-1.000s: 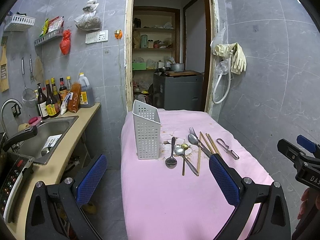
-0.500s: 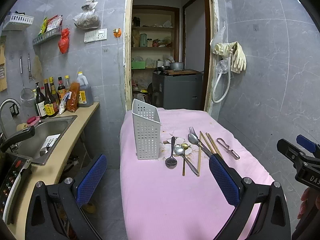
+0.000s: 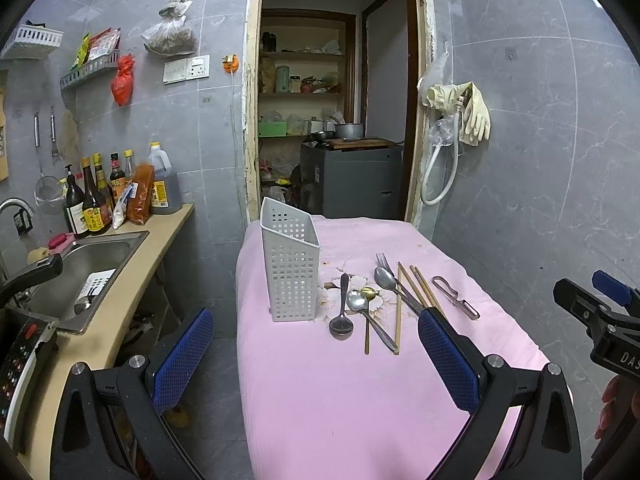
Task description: Organize utensils
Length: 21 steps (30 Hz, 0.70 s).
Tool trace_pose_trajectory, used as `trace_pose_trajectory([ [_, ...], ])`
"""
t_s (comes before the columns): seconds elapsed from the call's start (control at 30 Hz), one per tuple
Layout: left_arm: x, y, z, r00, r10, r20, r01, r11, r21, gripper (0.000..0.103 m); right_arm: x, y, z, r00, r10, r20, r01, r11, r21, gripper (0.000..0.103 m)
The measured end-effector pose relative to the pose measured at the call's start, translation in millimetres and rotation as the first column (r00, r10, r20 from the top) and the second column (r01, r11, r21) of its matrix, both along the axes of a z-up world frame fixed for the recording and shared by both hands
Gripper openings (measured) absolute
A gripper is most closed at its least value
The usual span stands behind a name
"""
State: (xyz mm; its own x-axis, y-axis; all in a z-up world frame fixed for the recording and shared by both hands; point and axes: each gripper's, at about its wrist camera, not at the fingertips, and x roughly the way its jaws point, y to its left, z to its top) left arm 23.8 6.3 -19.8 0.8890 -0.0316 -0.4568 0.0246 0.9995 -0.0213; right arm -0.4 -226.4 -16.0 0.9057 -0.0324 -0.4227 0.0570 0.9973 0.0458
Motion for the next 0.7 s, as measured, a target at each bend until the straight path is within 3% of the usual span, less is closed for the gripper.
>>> trace_pose_trajectory([
  [0.43,40,-11,10,0.994,-0.085,0.069,0.085,0.996,-0.001,0.103,25,-5,12,1.0,0.006,0.01,-0.006,1.0,-0.005,0.102],
  [0.7,82,-35,12,0.989,-0.111,0.094,0.112,0.994,-0.011,0.103,66,-30,22,1.0,-0.011,0.022,0.012,1.0,-0.021,0.102],
])
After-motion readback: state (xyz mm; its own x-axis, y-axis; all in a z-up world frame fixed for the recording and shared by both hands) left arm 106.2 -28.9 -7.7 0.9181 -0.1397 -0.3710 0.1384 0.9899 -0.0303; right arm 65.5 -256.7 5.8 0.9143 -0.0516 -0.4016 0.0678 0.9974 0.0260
